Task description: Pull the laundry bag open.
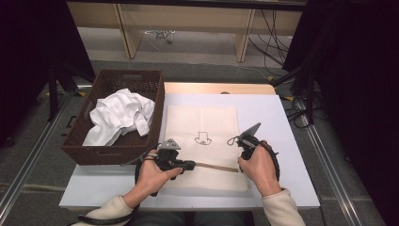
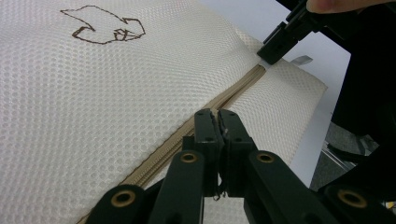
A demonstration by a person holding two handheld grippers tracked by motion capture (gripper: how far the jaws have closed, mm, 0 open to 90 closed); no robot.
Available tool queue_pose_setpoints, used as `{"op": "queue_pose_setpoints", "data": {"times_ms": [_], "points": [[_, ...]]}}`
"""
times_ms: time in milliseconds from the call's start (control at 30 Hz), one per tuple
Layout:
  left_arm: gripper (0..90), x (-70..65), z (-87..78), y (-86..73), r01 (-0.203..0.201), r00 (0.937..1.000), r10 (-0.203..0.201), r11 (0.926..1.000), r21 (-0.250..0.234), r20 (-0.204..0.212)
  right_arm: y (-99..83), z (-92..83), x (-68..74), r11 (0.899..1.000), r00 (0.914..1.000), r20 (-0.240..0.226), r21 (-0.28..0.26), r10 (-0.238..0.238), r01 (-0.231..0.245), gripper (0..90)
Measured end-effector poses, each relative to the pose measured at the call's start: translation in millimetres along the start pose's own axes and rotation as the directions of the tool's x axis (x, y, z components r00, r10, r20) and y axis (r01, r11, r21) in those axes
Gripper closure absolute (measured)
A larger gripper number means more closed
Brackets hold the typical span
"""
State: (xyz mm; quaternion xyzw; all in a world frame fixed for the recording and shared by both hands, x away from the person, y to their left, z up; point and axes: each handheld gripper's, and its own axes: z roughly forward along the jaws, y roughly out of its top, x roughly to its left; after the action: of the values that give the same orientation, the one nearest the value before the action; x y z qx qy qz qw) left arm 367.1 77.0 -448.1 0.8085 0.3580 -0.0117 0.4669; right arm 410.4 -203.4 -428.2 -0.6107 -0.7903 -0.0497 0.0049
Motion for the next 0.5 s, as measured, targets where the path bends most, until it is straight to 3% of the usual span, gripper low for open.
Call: {"op": "queue_pose_setpoints", "data": {"times_ms": [167,200,233,333,500], "points": [[86.9,0.9,-1.5,-0.6,0.004,1.0000,-0.004,1.0000,0.003,-0.001,0.0,0.1,0.1,1.000,1.0000,0.001,0.001,0.001,-0.001,84.7],[86.9,1.1,-1.9,-0.8,0.007,1.0000,-0.007,1.0000,0.002,-0.001,0.3,0.9,-2.3,0.999,0.9994,0.005,-0.014,-0.034,0.034,84.7],[86.9,1.2,-2.3,-0.8,0.008,1.0000,-0.008,1.0000,0.000,-0.002,0.4,0.9,-2.2,0.999,0.9994,0.005,-0.014,-0.033,0.033,84.7],[86.9,1.6,-3.6,-1.5,0.008,0.9999,-0.008,1.0000,0.000,-0.009,0.1,-0.2,0.6,1.000,0.9999,0.004,0.003,0.012,-0.012,84.7],[86.9,1.8,-4.0,-2.7,0.010,0.9999,-0.010,0.9999,-0.004,-0.007,0.1,0.4,0.0,1.000,1.0000,0.004,0.000,0.002,-0.002,84.7]]}}
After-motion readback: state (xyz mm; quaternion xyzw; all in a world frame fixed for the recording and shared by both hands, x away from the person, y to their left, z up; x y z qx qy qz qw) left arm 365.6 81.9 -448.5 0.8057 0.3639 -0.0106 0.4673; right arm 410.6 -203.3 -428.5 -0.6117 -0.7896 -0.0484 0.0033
